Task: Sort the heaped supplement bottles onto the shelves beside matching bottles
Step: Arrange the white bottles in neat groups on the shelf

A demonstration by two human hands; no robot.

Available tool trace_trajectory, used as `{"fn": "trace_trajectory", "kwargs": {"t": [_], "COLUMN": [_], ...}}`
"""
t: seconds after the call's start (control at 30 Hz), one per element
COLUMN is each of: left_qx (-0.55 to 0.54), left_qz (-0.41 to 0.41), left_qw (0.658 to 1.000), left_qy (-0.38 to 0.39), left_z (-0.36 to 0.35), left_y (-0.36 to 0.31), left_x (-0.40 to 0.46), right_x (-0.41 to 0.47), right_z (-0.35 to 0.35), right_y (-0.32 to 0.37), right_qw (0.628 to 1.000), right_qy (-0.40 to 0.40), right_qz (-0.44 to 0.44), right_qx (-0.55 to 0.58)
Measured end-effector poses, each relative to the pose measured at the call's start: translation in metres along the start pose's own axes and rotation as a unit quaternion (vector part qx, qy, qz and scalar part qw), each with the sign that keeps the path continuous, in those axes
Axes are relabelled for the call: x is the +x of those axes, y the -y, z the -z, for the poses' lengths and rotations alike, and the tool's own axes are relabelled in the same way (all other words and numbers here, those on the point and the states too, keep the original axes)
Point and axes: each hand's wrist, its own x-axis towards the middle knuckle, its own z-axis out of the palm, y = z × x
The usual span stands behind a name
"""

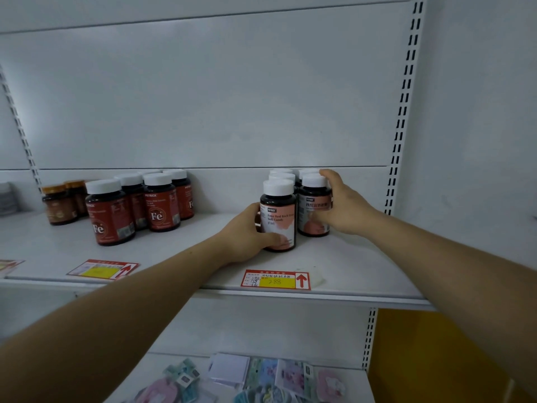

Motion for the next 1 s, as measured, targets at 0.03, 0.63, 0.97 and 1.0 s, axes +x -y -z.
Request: {"fn": "trace_trajectory", "kwargs": {"t": [0.03,0.63,0.97,1.0], "left_qx": [0.001,0.104,0.103,0.101], "left_qz": [-0.001,0.033,-0.011,-0.010], "left_qw": [1.000,0.990,0.986,0.986], "left_qy": [-0.001,0.094,0.132,0.134], "left_z": [0.000,0.024,0.019,0.019], "left_y": [0.001,0.004,-0.001,0.000], "left_x": [0.000,-0.024,-0.036,-0.037], "right_x": [0.000,-0.028,-0.070,-0.072], "right_z": [0.000,0.023,0.025,0.024], "right_y": [0.000,0.045,0.089,0.089], "right_qw": [1.000,0.995,0.990,0.990], "right_qy": [-0.001,-0.016,0.007,0.010], "right_qz": [0.000,-0.062,-0.086,-0.088], "right_qx": [-0.002,-0.081,-0.111,-0.109]}}
